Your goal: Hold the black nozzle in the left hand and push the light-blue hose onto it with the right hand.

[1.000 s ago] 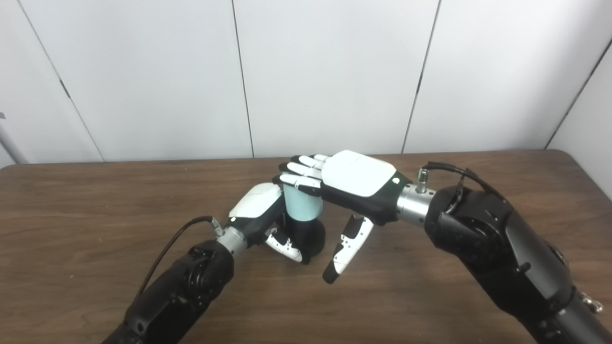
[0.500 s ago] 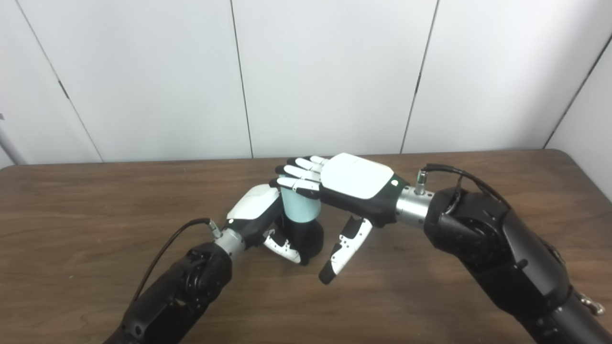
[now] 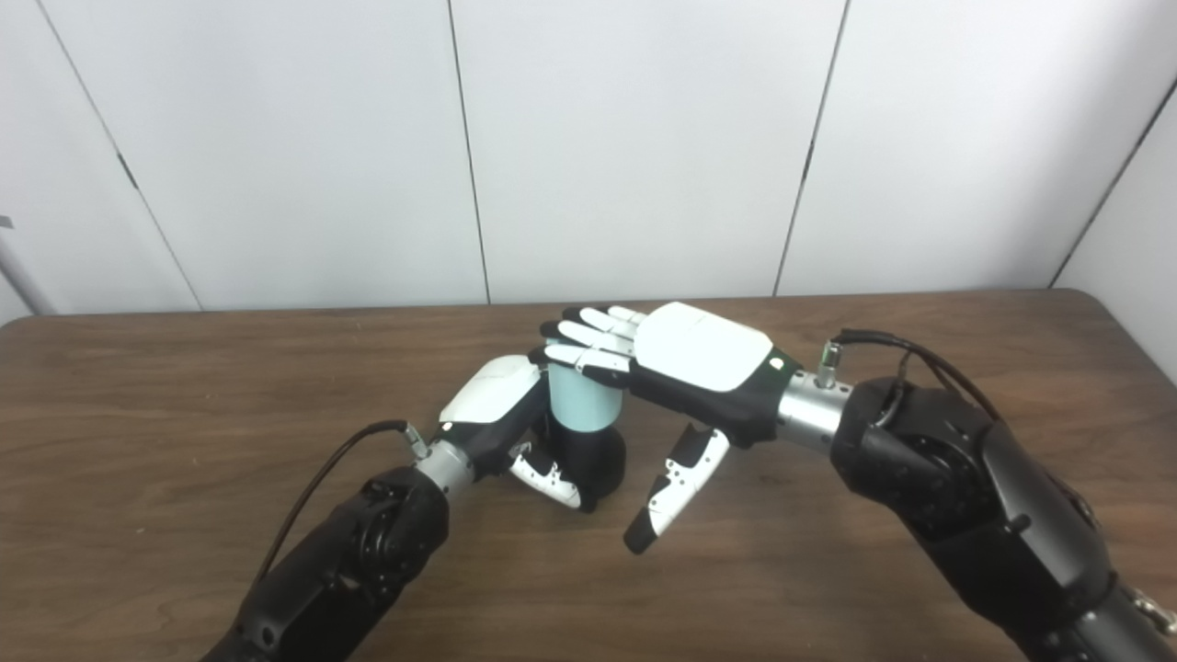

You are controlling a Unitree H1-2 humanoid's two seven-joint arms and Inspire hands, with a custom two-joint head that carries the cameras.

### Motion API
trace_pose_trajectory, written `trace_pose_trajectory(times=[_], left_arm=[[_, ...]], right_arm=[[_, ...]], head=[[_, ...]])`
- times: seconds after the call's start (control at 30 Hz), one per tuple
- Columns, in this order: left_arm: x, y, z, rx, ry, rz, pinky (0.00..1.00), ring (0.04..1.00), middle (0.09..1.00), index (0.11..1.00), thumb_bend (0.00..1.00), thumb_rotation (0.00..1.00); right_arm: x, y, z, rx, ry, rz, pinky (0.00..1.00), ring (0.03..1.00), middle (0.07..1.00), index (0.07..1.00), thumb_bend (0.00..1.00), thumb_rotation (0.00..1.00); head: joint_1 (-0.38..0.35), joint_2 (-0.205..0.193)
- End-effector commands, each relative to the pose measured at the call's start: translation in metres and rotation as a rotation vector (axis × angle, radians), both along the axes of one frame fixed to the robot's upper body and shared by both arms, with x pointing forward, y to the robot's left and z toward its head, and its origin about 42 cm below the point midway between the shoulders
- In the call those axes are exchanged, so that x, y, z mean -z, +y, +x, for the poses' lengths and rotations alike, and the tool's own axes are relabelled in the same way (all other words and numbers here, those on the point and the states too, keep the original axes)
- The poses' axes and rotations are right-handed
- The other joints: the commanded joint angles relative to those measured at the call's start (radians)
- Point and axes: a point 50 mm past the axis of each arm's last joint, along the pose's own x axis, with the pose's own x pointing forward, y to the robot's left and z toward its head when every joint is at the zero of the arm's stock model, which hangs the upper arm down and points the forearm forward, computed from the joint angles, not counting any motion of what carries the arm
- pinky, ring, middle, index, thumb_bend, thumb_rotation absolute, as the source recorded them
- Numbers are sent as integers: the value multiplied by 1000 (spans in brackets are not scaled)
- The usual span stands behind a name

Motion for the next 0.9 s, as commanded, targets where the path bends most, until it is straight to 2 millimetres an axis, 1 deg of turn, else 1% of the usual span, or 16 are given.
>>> trace_pose_trajectory(times=[0.0, 0.27, 0.43, 0.63, 0.87], left_arm=[[50, 28, -13, -50, 182, 173, 431, 458, 481, 480, 527, 0], [48, 30, -12, -54, 180, 165, 434, 464, 493, 473, 526, 0], [48, 29, -12, -57, 186, 165, 455, 480, 500, 468, 526, 0], [47, 27, -12, -52, 188, 160, 458, 473, 494, 473, 526, 0], [46, 27, -12, -48, 183, 160, 408, 433, 456, 487, 527, 0]], right_arm=[[18, -11, -5, 11, 76, -107, 991, 1000, 996, 945, 845, 739], [27, -18, -8, 18, 81, -103, 988, 998, 996, 946, 834, 736], [29, -19, -9, 12, 83, -119, 987, 997, 995, 946, 831, 737], [29, -7, -6, -12, 90, -127, 986, 997, 995, 946, 831, 737], [30, 12, 1, -43, 95, -134, 984, 996, 994, 944, 826, 732]], head=[[6, 5], [9, 14], [5, 17], [6, 17], [9, 18]])
